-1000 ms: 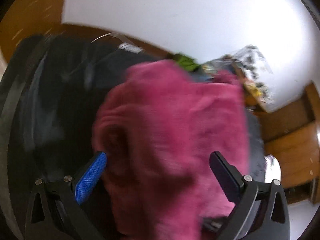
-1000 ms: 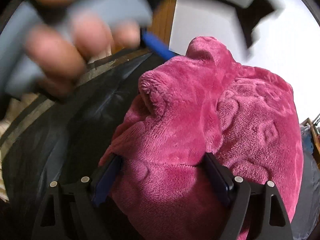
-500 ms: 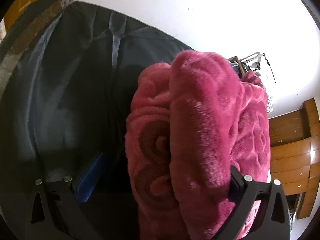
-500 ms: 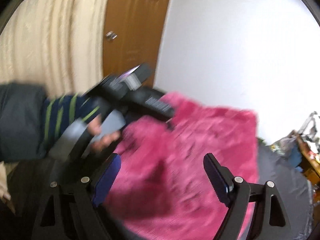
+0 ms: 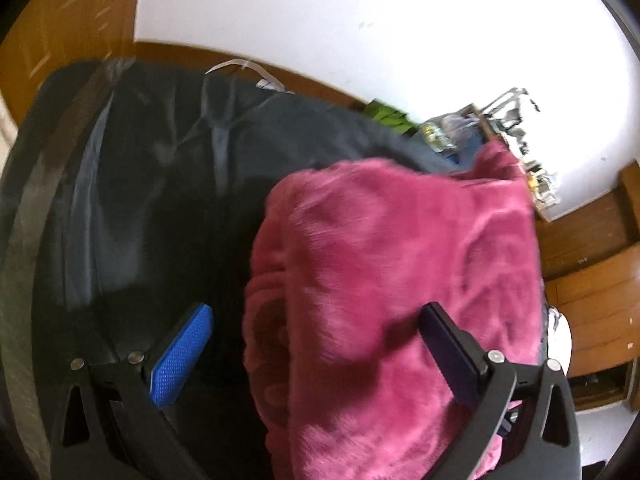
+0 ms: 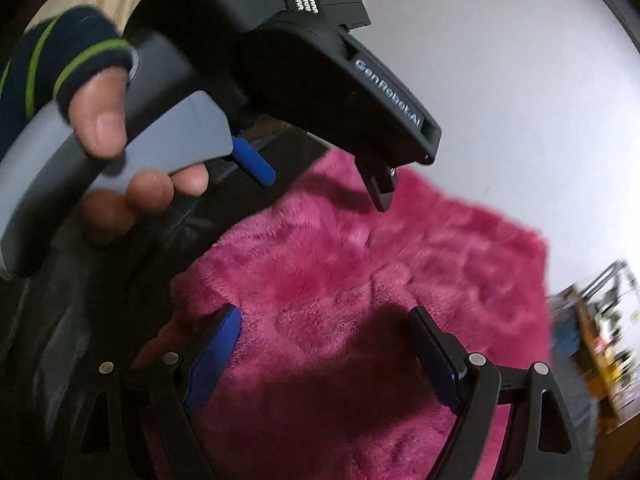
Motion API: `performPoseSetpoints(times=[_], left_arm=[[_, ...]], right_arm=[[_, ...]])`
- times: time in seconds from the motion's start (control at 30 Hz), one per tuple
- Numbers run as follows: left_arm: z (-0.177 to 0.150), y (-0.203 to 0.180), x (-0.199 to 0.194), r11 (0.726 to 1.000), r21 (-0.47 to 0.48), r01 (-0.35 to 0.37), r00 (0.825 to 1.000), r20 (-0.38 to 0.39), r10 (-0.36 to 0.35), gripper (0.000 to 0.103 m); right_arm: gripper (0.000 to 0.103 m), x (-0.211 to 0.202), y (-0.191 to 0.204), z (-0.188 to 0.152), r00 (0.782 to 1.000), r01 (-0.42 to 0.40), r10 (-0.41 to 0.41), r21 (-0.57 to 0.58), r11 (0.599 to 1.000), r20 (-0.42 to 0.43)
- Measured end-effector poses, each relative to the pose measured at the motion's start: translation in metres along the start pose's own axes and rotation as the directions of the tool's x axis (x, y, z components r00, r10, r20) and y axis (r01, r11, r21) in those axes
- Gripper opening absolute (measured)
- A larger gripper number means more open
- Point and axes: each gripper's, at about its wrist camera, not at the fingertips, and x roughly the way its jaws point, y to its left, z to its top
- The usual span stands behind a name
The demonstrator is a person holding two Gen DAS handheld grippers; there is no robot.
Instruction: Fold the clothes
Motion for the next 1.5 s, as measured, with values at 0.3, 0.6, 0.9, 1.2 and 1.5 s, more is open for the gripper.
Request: performPoseSetpoints(times=[0.3, 0.6, 0.9, 1.2, 1.5], left_arm=[[-0.002, 0.015, 0.029, 0.997, -0.069, 0.020, 0.999, -0.029, -0.022, 0.103], [0.013, 0.006, -0.010, 0.996, -0.087, 0.027, 0.999, 0.048, -0.022, 0.103], [0.026, 0.015, 0.018, 0.991, -0.125, -0.040, 0.999, 0.011, 0.042, 0.103], [0.030, 0.018, 0.033, 0.993, -0.097, -0.061, 0.998, 0.005, 0.062, 0.103], [0.030, 0.016, 0.033, 0.995, -0.080, -0.065, 0.998, 0.000, 0.065, 0.103]], right_arm=[[0.088, 0.008, 0.001, -0.001, 0.998, -0.048, 0.050, 0.030, 0.998, -0.048], [0.089, -0.048, -0.090, 0.021, 0.996, -0.084, 0.077, 0.268, 0.960, 0.038], [0.089, 0.008, -0.173, 0.022, 0.993, -0.094, 0.116, 0.383, 0.919, -0.034], [0.092, 0.073, -0.176, 0.024, 0.968, -0.087, 0.163, 0.352, 0.932, -0.192], [0.096, 0.077, -0.186, 0.015, 0.973, -0.084, 0.158, 0.380, 0.921, -0.168]])
